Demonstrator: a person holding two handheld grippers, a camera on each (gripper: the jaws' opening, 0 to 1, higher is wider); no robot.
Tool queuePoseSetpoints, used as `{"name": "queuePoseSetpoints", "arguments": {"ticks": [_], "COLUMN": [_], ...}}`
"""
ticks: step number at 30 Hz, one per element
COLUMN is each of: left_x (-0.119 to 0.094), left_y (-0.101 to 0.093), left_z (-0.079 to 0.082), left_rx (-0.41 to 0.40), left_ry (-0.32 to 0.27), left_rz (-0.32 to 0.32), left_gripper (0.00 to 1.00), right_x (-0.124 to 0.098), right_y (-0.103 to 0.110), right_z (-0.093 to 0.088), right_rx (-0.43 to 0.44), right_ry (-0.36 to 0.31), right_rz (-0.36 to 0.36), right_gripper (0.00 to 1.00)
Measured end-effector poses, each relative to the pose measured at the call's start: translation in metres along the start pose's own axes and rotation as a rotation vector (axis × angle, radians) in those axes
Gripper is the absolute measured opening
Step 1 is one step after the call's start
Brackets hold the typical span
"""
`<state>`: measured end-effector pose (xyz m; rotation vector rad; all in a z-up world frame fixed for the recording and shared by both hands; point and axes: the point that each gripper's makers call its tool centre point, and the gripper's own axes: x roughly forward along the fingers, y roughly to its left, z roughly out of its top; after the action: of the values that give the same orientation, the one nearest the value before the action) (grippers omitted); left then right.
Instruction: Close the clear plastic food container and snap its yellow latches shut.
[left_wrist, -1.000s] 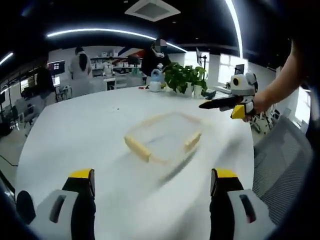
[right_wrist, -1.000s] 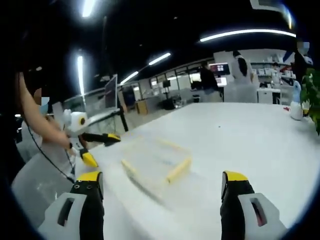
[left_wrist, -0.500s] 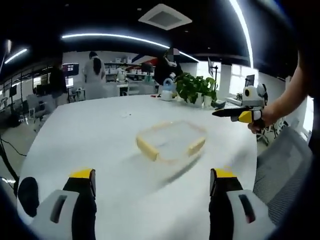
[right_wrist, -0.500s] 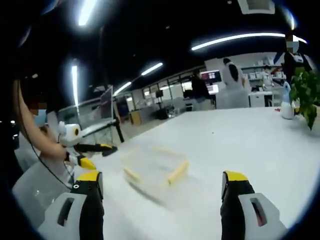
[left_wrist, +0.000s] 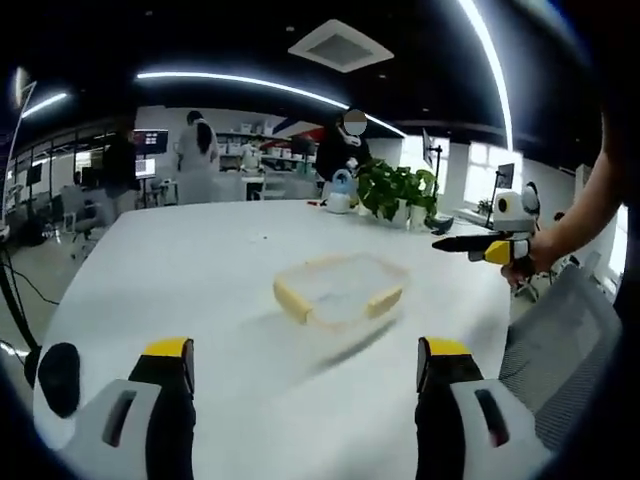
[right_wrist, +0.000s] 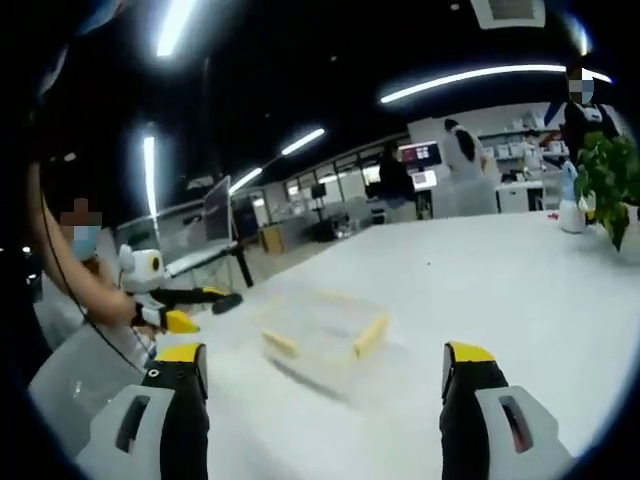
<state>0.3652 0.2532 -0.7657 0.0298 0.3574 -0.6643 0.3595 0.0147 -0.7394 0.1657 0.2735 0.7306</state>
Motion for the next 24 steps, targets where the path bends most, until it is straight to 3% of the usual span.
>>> {"name": "queuePoseSetpoints", "arguments": {"ticks": [24], "left_x": [-0.02], "left_y": [0.0], "left_z": [-0.013], "left_rx": [-0.056], "left_ry": [-0.007], "left_rz": [0.073], "left_gripper": [0.9], "right_x": [-0.026], "right_y": [-0.002], "right_z": [-0.006], "right_rx": [0.018], "right_ry": [-0.003], "right_rz": [-0.058], "right_gripper": [0.95]}}
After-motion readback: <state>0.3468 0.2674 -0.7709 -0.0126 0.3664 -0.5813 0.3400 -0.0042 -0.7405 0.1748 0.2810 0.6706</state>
